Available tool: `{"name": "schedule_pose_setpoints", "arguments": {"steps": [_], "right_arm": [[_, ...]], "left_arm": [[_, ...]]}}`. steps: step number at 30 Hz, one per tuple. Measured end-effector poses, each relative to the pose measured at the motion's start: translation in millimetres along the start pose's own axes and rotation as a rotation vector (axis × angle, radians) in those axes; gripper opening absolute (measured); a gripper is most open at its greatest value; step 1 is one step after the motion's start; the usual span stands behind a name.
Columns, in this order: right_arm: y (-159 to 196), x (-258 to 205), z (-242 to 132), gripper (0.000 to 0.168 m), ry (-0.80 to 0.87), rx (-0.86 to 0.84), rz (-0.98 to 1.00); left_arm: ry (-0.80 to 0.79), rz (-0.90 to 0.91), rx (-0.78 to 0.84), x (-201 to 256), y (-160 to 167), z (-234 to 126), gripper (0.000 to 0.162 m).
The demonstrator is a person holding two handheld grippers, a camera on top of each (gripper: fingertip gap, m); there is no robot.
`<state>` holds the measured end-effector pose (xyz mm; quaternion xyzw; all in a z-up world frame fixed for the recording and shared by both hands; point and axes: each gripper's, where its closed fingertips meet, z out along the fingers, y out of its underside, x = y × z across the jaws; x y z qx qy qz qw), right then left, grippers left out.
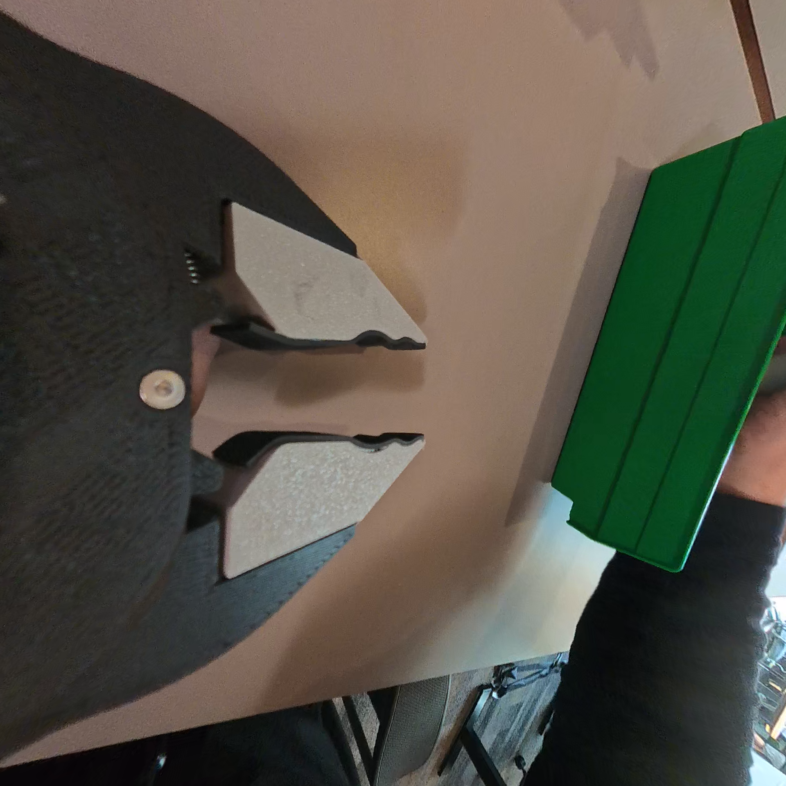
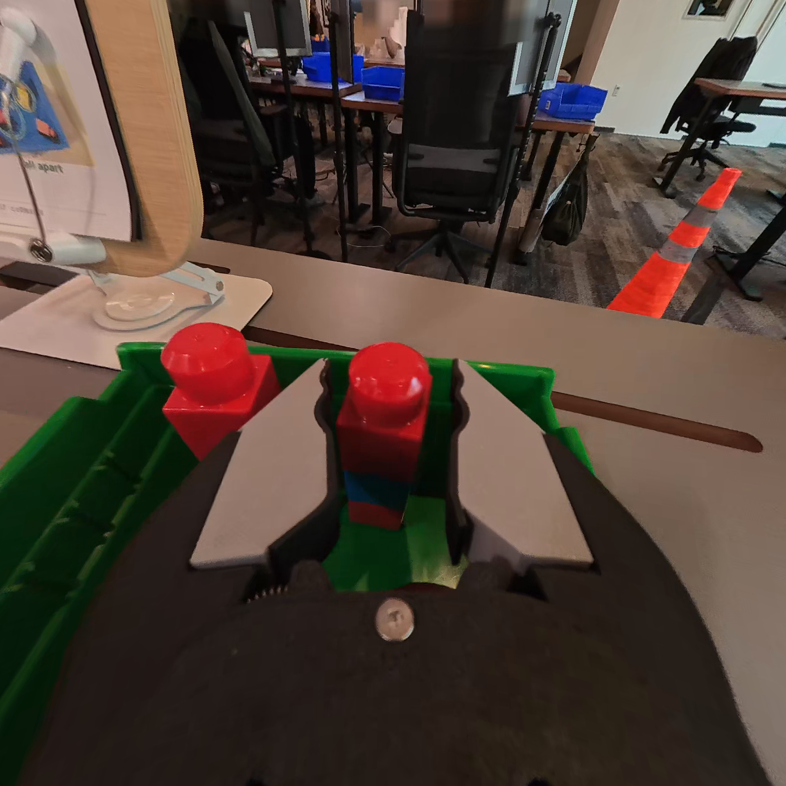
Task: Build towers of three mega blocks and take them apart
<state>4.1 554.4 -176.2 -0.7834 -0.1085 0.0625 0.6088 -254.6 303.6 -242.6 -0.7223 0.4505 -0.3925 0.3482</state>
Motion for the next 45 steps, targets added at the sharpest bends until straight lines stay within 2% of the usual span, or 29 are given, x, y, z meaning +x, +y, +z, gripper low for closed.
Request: {"name": "schedule_pose_setpoints", "arguments": {"steps": [2,4,8,10,12,14,16,19,21,24,26,29,32,34,38,42,45], "right_arm": [[-10.7,-1.9,-10.2,0.063,-0.014,0.031,0.018],[-23.9,-5.7,-22.5,0.081,-0.024,0.049,0.006],[-63.4,-18.6,-68.9,0.086,0.000,0.102,0.031],[-87.7,-55.9,-107.9,0.086,-0.117,0.164,0.099],[-102.6,-114.0,-151.8,0.085,-0.308,0.213,0.102],[-98.6,-168.6,-182.4,0.071,-0.396,0.205,0.013],[-78.6,-220.2,-194.7,0.061,-0.443,0.158,-0.068],[-29.7,-290.2,-182.4,0.063,-0.519,0.041,-0.131],[-1.9,-307.7,-156.6,0.069,-0.472,-0.007,-0.198],[26.0,-309.2,-119.6,0.070,-0.422,-0.047,-0.209],[43.7,-309.7,-107.4,0.070,-0.447,-0.088,-0.221],[63.2,-293.8,-96.1,0.068,-0.393,-0.100,-0.336],[66.3,-288.5,-96.4,0.068,-0.406,-0.097,-0.330],[65.6,-292.7,-98.5,0.068,-0.447,-0.101,-0.285],[67.5,-298.4,-100.6,0.068,-0.464,-0.100,-0.316],[68.5,-309.9,-106.8,0.067,-0.503,-0.093,-0.328],[72.6,-317.2,-109.3,0.067,-0.528,-0.104,-0.333]], "left_arm": [[0.003,-0.008,0.003,-0.4,-0.2,-0.5,0.037],[0.002,-0.011,0.001,-0.5,0.2,-0.5,0.038],[-0.004,-0.009,-0.005,-0.7,1.1,-0.1,0.040],[-0.006,-0.016,-0.003,-1.7,1.0,-0.2,0.040],[-0.009,-0.025,-0.001,-3.0,0.7,-0.4,0.040],[-0.010,-0.023,-0.002,-2.9,1.0,-0.5,0.040],[-0.014,-0.020,-0.008,-2.8,2.0,-0.3,0.041],[-0.006,-0.036,-0.021,-2.9,4.6,-0.4,0.043],[-0.011,-0.058,-0.010,-4.9,4.3,-2.7,0.043],[-0.028,-0.080,0.015,-8.7,3.1,-8.2,0.043],[-0.039,-0.085,0.016,-10.8,3.5,-9.3,0.043],[-0.043,-0.091,-0.006,-11.9,6.3,-7.3,0.043],[-0.050,-0.059,-0.026,-8.6,8.6,-5.0,0.043],[-0.039,-0.044,-0.040,-3.0,11.1,-3.2,0.049],[-0.016,-0.138,0.035,8.3,9.1,-13.1,0.056],[-0.186,-0.112,0.072,4.8,19.1,-43.6,0.058],[-0.301,-0.107,0.121,7.6,12.9,-89.9,0.059]]}}
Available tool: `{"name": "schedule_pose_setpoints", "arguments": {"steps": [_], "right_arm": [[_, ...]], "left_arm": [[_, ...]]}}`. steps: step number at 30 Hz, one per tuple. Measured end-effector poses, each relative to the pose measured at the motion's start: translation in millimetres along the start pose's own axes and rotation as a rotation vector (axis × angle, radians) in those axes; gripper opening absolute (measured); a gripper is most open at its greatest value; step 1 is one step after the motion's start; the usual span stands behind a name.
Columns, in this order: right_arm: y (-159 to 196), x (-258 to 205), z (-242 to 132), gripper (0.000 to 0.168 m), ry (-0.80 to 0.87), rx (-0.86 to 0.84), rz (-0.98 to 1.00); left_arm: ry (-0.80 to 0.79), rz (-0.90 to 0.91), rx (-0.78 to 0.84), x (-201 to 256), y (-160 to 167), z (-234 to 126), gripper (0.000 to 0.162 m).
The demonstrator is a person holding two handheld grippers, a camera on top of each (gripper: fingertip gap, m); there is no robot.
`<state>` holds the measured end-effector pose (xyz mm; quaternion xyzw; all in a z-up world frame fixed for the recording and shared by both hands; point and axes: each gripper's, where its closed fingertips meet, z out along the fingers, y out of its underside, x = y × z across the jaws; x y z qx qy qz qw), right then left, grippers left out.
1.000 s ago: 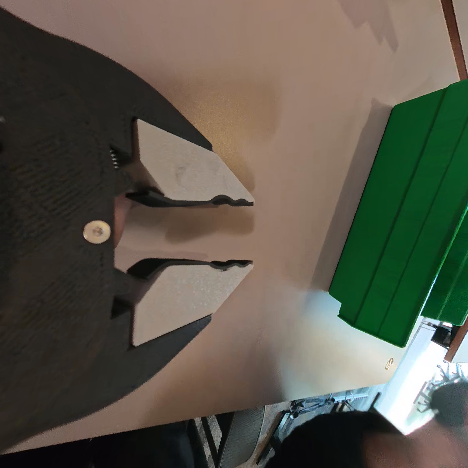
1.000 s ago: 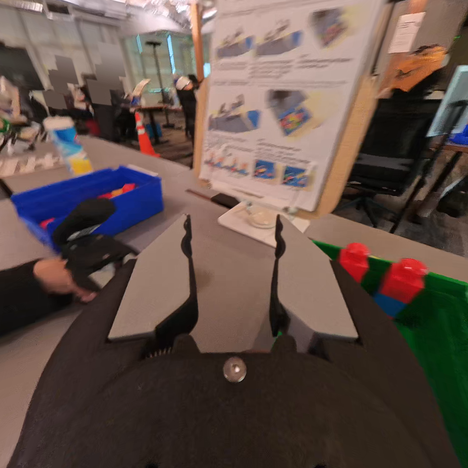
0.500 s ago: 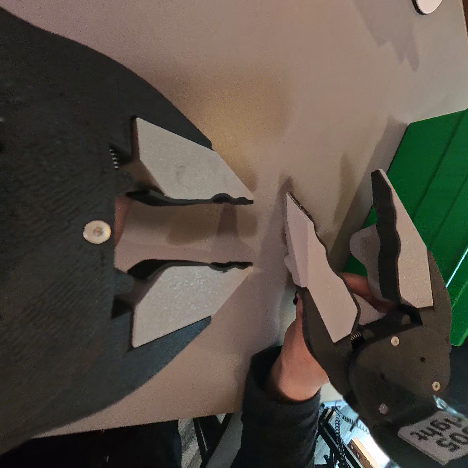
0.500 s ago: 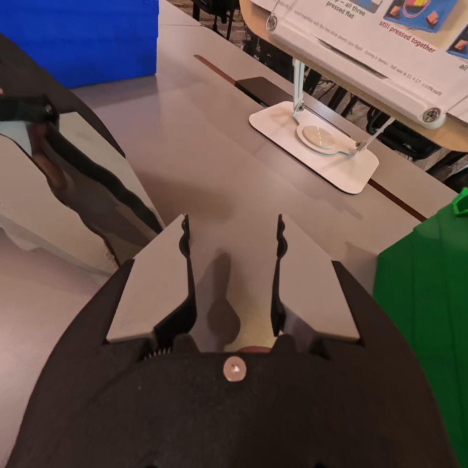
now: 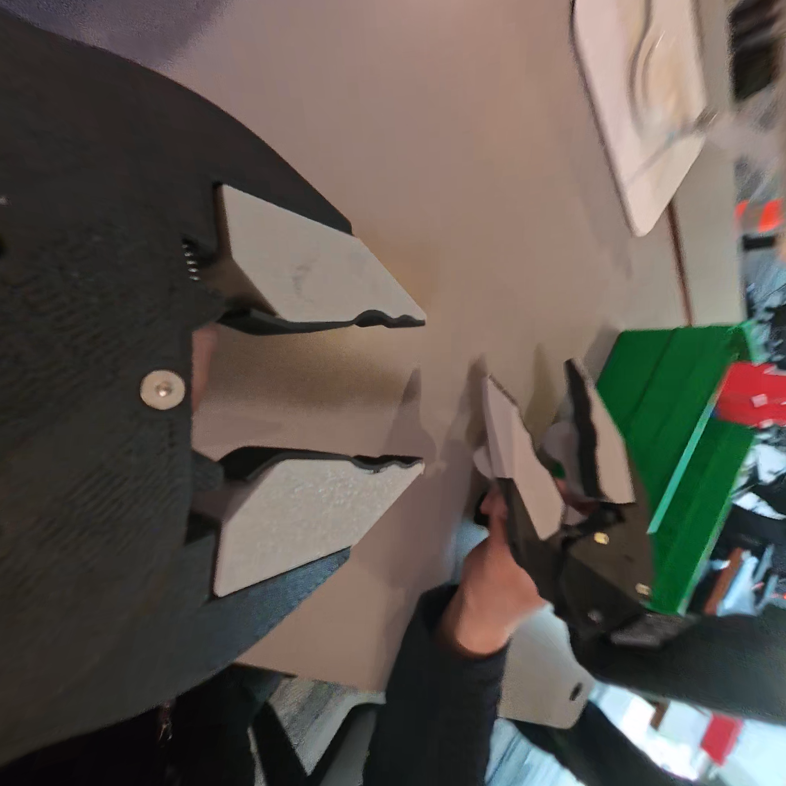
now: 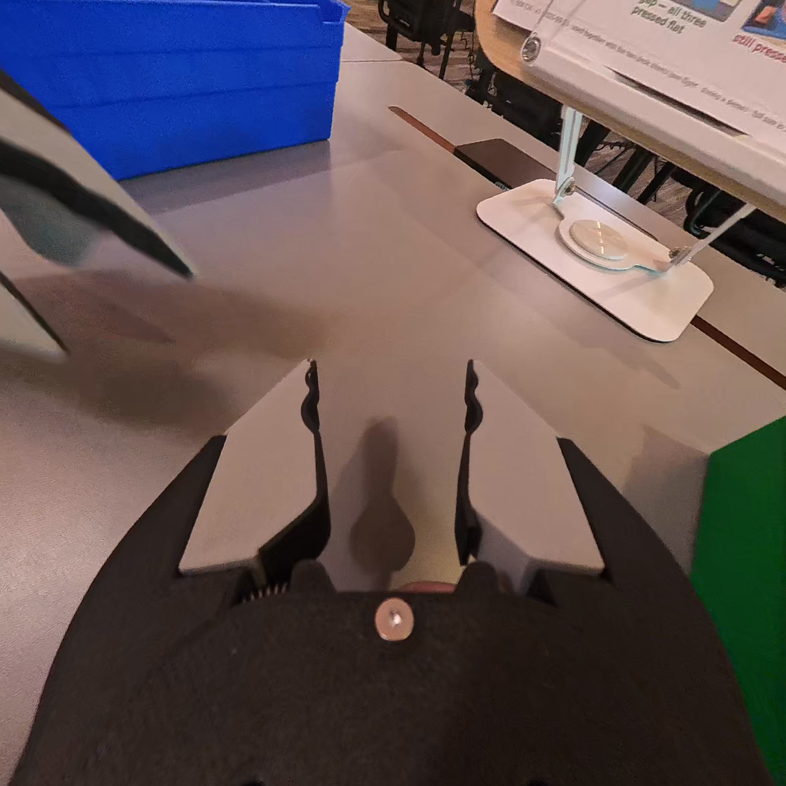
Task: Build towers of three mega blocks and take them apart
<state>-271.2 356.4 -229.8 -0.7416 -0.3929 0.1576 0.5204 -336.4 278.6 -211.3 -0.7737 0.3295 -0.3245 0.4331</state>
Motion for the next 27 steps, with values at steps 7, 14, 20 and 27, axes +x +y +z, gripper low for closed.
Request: {"name": "schedule_pose_setpoints", "arguments": {"steps": [7,14,20,27], "right_arm": [[-2.6,-7.5,0.7,0.066,-0.039,0.010,0.023],[-1.0,-11.1,2.2,0.066,-0.050,0.003,0.026],[2.5,-8.2,3.9,0.066,-0.056,-0.007,0.049],[3.2,-4.6,4.4,0.064,-0.071,-0.006,0.086]], "left_arm": [[-0.432,-0.015,0.087,-93.2,-63.3,-154.2,0.059],[-0.769,-0.181,-0.317,-229.1,3.6,-210.5,0.067],[-0.800,-0.161,-0.599,-263.7,47.7,-203.6,0.068],[-0.821,-0.219,-0.758,-284.5,82.4,-203.4,0.075]]}}
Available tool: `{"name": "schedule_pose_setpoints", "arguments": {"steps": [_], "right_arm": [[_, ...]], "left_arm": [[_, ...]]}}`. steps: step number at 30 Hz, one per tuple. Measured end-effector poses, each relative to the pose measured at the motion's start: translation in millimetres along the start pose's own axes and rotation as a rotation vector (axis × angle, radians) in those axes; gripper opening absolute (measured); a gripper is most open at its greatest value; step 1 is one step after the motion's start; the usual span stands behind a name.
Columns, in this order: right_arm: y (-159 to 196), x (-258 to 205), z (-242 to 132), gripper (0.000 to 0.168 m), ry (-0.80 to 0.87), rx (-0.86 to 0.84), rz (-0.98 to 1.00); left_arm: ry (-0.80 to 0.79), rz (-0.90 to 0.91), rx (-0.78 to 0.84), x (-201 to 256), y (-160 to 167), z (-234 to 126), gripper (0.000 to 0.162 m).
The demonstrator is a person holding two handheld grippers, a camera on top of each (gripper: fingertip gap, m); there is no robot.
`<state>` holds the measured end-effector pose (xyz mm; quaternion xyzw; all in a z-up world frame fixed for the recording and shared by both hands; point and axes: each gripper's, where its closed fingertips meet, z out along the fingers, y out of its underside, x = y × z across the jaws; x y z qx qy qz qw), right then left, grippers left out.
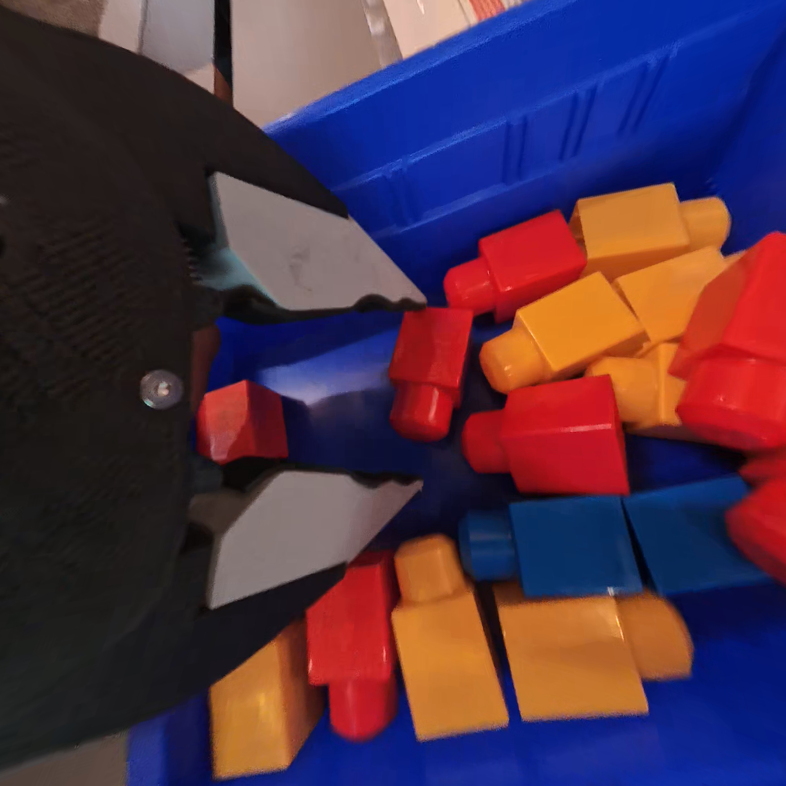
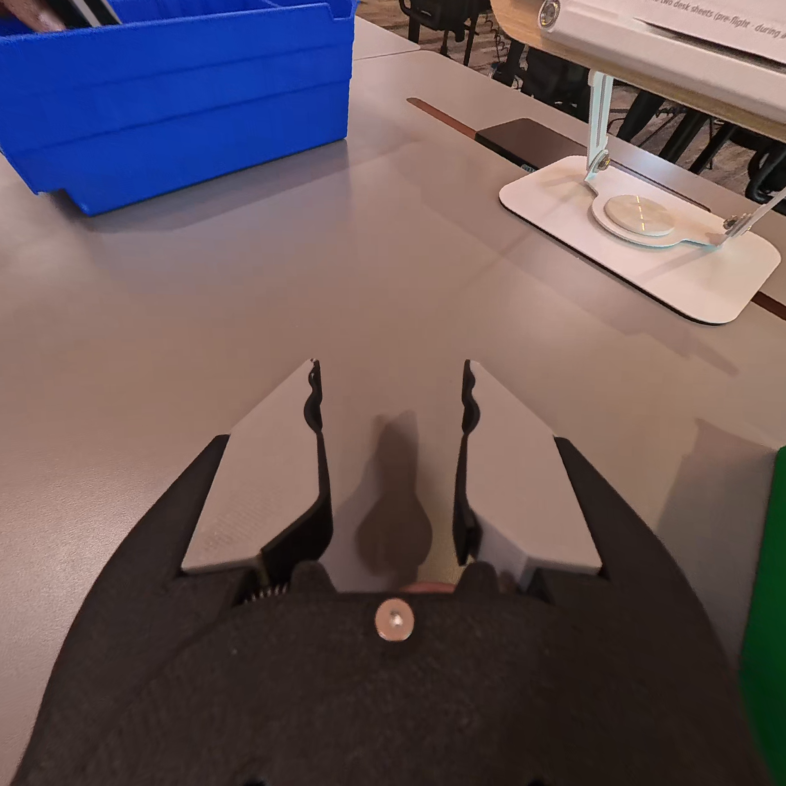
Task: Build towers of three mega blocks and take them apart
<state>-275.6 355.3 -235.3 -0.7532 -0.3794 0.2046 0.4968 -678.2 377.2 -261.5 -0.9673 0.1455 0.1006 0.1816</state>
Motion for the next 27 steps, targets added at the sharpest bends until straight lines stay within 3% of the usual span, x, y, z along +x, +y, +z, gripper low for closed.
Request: {"name": "schedule_pose_setpoints", "arguments": {"steps": [1,5,12,13,17,23,27], "right_arm": [[-0.7,0.0,-0.4,0.063,0.000,0.005,0.000],[-1.9,-0.8,-1.0,0.062,-0.001,0.012,-0.007],[-2.5,-6.4,-1.1,0.061,-0.010,0.012,-0.026],[-2.5,-7.2,-1.2,0.061,-0.010,0.011,-0.030],[-2.8,-9.1,-1.4,0.061,-0.014,0.013,-0.030],[-3.5,-13.2,-1.5,0.061,-0.019,0.021,-0.033],[-2.8,-17.7,0.3,0.061,-0.028,0.016,-0.036]], "left_arm": [[-0.047,0.012,-0.001,-6.7,0.4,1.5,0.060],[-0.084,0.063,0.035,-8.3,-5.8,-8.2,0.036],[-0.068,0.087,0.083,-1.5,-2.0,-33.8,0.024],[-0.053,0.084,0.101,1.0,-2.8,-39.5,0.000],[-0.030,0.062,0.175,4.5,-7.7,-65.7,0.000],[-0.062,0.078,0.163,5.1,-0.8,-81.7,0.000],[-0.056,-0.001,0.133,4.6,4.2,-67.8,0.038]]}}
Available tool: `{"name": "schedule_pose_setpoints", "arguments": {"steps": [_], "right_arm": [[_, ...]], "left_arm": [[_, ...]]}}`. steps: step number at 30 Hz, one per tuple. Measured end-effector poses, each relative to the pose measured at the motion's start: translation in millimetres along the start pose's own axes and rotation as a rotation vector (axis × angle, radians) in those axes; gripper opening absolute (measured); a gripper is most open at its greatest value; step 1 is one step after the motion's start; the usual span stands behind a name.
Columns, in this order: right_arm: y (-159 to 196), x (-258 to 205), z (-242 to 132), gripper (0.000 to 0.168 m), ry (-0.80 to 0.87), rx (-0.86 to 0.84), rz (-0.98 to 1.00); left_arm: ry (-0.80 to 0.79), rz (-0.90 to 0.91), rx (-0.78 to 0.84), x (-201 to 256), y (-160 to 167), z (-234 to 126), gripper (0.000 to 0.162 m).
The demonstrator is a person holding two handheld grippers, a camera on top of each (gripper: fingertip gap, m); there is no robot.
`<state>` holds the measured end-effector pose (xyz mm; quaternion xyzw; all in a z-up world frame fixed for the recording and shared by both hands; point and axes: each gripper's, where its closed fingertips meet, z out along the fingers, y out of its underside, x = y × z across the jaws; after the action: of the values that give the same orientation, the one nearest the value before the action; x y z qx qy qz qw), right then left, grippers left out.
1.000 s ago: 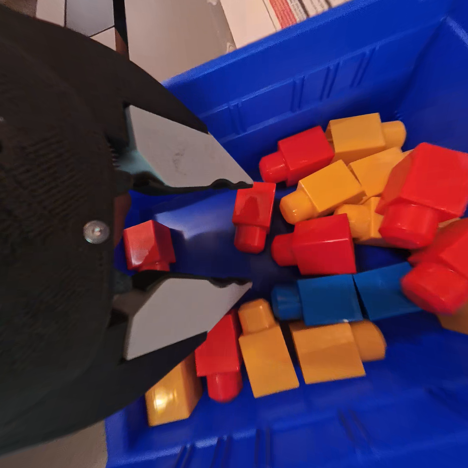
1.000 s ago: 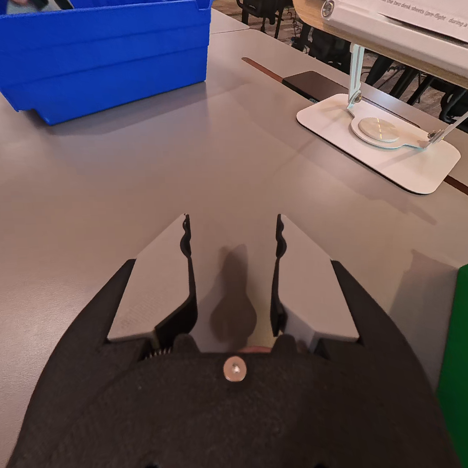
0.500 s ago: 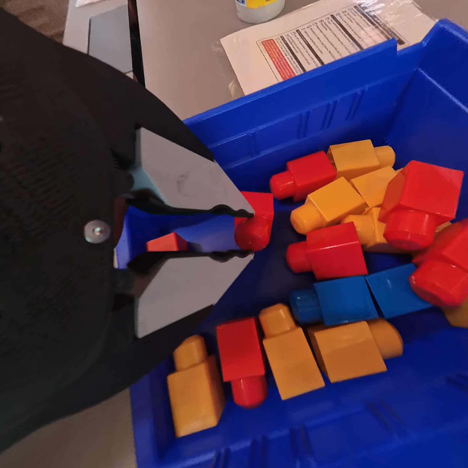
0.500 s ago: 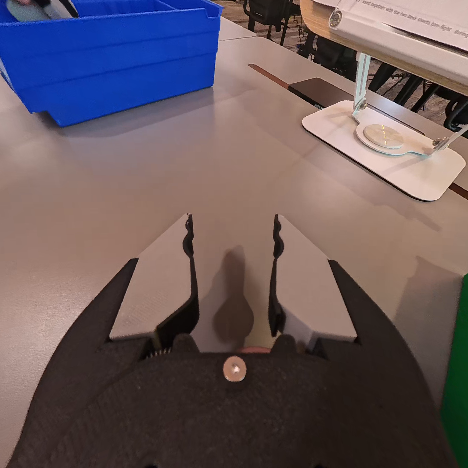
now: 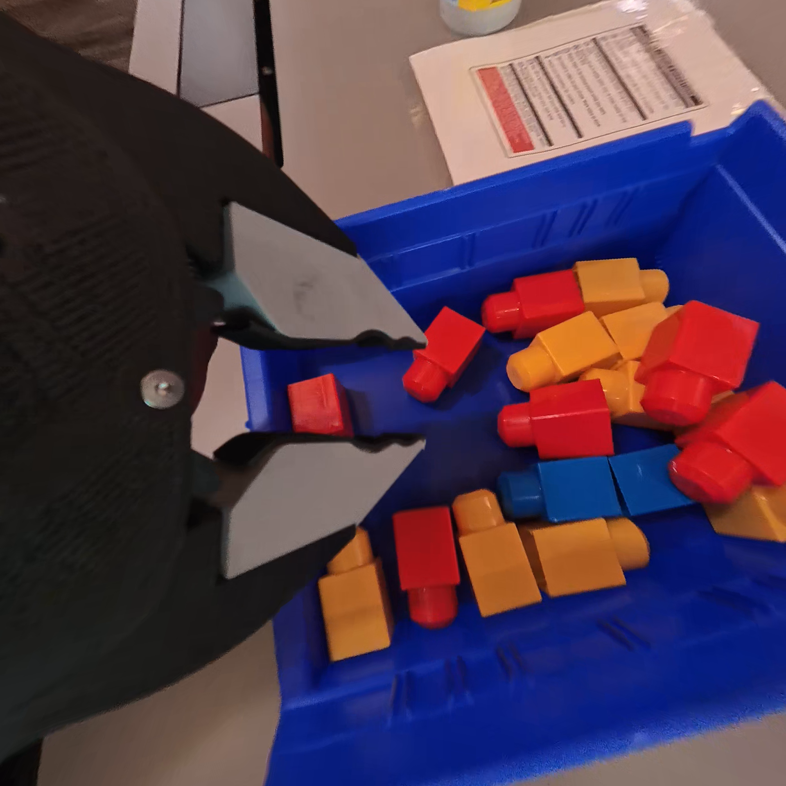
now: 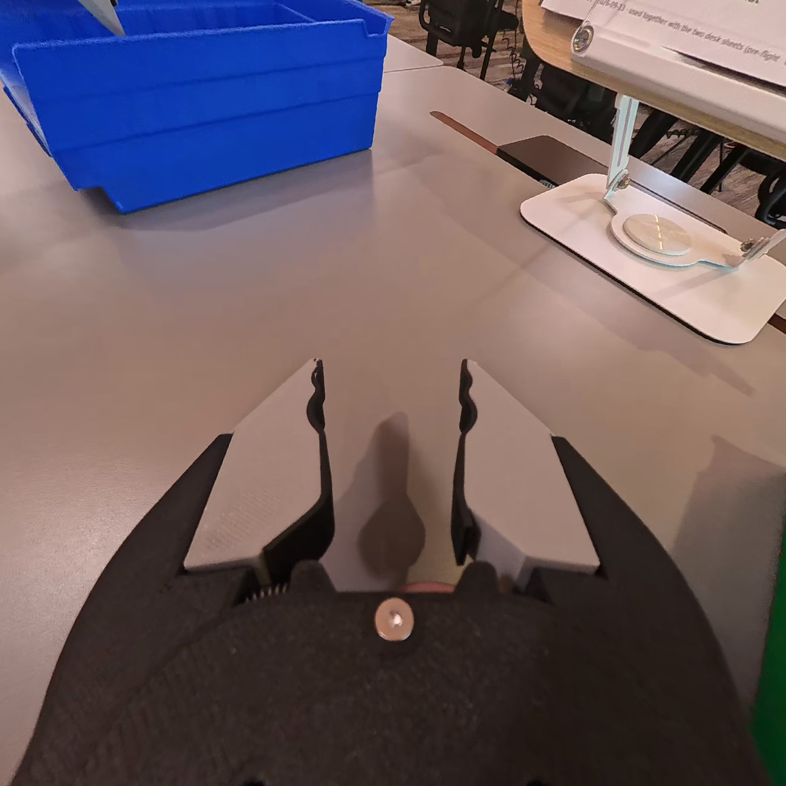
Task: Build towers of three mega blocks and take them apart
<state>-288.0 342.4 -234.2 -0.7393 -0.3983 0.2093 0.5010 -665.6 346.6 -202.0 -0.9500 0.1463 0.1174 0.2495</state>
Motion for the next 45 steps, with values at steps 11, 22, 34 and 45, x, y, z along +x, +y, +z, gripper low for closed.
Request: {"name": "schedule_pose_setpoints", "arguments": {"steps": [11,22,34,45], "right_arm": [[-0.3,-6.8,6.2,0.061,-0.014,-0.013,-0.015],[-0.4,-7.4,4.5,0.061,-0.015,-0.014,-0.015],[-45.8,-70.0,-27.4,0.060,-0.450,0.225,0.063],[-63.5,-97.3,-57.4,0.028,-0.867,0.243,0.384]], "left_arm": [[-0.044,-0.233,-0.153,-19.3,28.5,75.8,0.058],[-0.083,-0.055,-0.056,-27.8,8.8,51.2,0.040],[0.341,0.738,0.193,187.6,-38.1,-114.9,0.041],[0.253,1.111,0.329,319.2,-37.4,-119.2,0.039]]}}
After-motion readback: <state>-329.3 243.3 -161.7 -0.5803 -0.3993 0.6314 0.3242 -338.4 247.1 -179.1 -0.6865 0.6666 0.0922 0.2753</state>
